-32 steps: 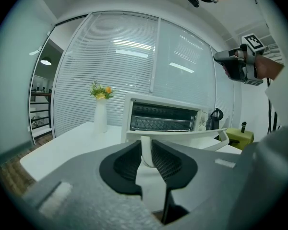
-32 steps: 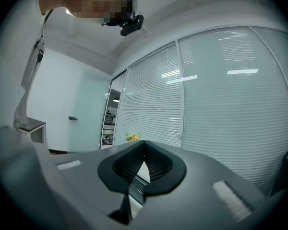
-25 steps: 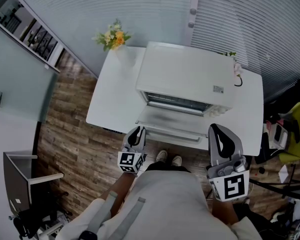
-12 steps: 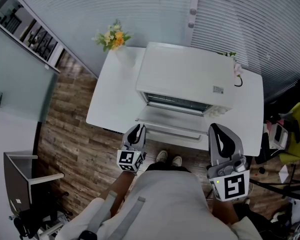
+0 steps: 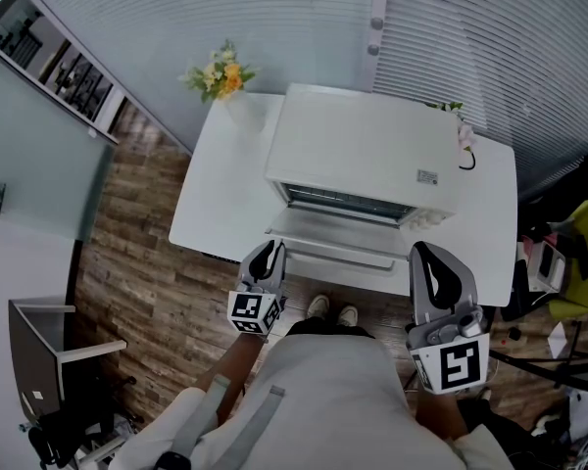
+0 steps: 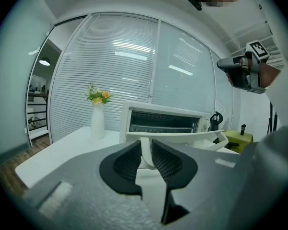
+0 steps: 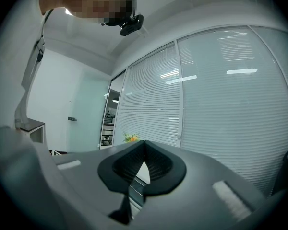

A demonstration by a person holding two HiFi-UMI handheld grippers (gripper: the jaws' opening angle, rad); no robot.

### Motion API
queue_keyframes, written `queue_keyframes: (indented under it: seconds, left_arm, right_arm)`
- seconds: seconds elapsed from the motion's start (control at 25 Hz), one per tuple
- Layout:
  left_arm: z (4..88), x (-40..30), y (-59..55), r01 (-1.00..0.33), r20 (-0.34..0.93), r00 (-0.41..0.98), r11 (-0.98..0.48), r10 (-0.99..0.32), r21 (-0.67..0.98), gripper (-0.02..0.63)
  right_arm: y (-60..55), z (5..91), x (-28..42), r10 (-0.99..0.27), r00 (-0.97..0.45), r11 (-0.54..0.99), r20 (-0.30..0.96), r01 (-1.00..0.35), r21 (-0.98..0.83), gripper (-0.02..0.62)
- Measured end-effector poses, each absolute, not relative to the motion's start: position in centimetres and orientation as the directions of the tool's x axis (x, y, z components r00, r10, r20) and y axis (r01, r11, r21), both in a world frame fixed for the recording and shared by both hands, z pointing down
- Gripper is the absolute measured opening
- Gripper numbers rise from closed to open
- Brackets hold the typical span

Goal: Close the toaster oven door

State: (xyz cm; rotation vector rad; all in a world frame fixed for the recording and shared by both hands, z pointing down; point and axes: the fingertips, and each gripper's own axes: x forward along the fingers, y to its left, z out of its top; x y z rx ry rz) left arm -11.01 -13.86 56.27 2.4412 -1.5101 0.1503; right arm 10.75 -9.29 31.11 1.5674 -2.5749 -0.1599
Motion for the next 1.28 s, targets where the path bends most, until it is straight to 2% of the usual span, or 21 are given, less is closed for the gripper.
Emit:
queue_keyframes:
  seconds: [1.28]
  left_arm:
    - [54.4,-10.4,-16.3,-0.886,0.209,0.461,-0.435,-0.862,0.162,0.08]
  right_arm:
    - [-10.2,31.3,11.5,-0.891,-0.451,0.453,0.049,-0.88,0.144,0.005]
